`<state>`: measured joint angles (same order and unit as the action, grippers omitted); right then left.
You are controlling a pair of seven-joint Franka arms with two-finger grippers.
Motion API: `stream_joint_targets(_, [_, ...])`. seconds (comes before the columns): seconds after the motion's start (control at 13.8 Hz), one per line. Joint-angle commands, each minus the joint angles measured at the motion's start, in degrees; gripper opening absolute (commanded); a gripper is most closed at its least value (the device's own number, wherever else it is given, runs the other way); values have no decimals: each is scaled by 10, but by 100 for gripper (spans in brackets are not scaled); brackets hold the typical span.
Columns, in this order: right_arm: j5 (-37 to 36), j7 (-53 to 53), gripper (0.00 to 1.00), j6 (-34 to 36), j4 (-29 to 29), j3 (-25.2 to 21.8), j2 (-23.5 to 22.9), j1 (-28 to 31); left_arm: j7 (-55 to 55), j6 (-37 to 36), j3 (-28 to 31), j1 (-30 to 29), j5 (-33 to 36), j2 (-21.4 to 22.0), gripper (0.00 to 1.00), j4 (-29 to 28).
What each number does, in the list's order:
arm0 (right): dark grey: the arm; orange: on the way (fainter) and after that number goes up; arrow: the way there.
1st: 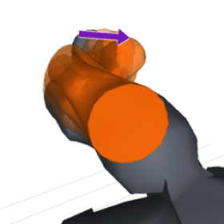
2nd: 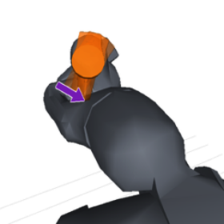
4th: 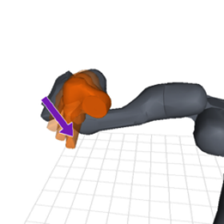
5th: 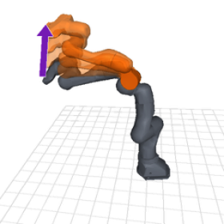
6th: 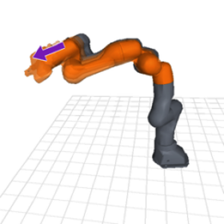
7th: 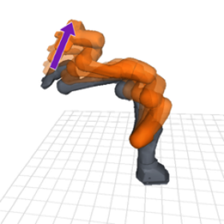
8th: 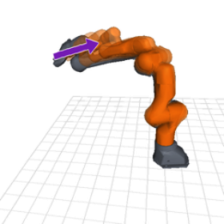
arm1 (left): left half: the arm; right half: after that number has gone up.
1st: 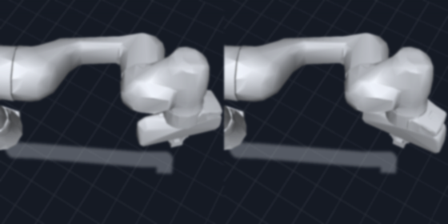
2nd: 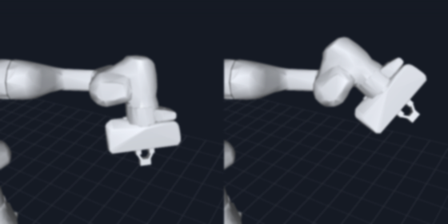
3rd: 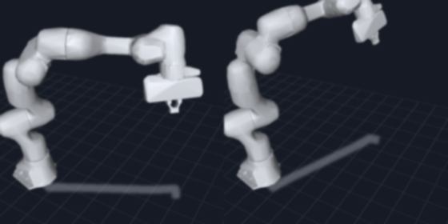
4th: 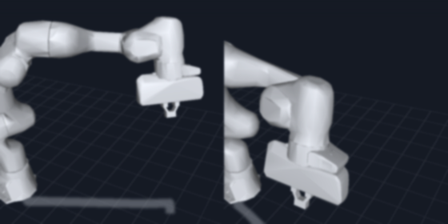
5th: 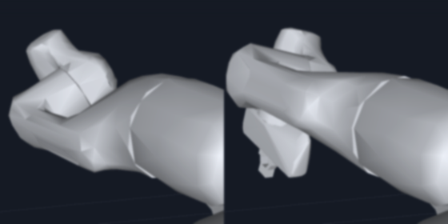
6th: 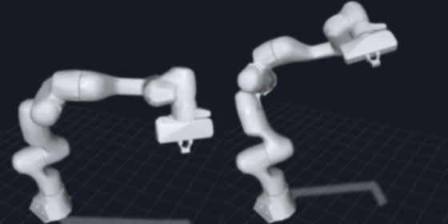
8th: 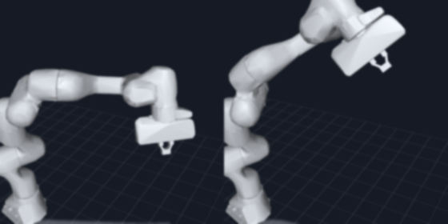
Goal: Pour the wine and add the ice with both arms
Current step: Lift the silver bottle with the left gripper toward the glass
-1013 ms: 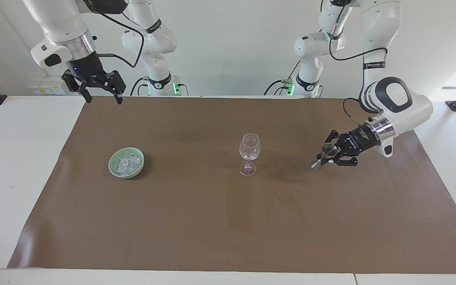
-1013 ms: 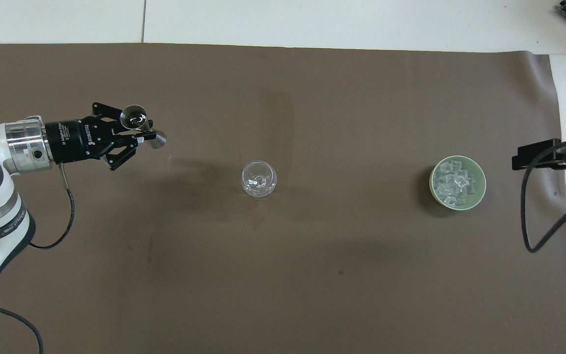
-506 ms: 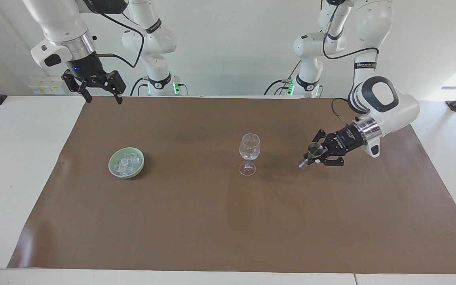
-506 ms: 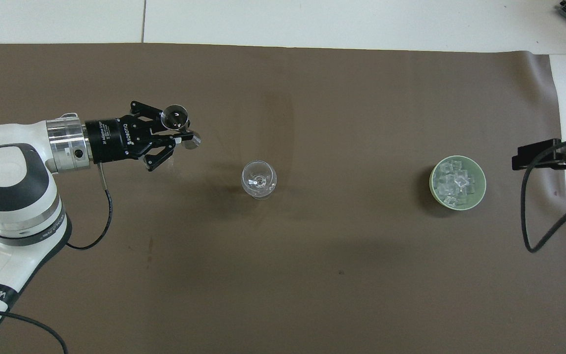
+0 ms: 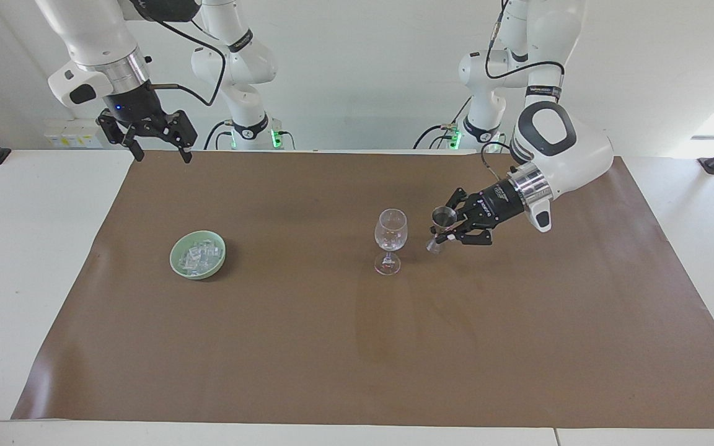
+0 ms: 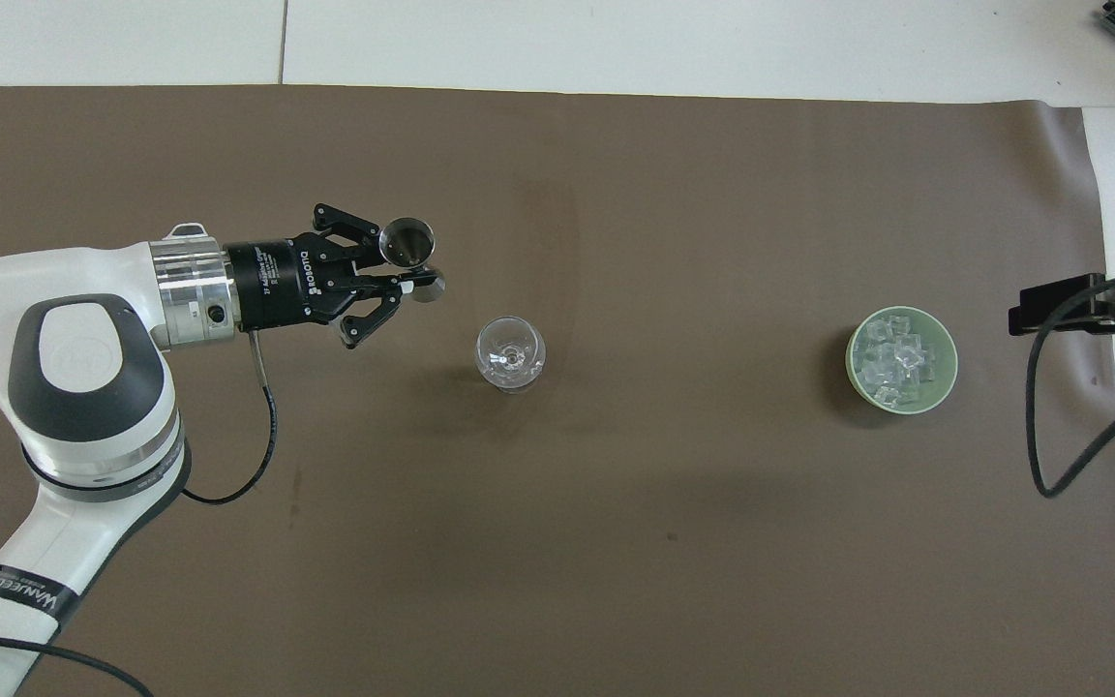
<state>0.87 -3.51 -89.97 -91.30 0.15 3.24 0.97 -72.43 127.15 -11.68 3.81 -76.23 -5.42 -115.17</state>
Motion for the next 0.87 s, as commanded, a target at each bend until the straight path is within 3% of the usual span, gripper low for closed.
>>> stream_joint_targets(0.0, [11, 14, 100, 0, -12, -2, 12, 1, -8, 28, 8, 22, -11, 14, 0, -13])
stream_joint_targets(0.8, [11, 14, 100, 0, -12, -2, 12, 1, 37, 81, 9, 51, -10, 17, 0, -35])
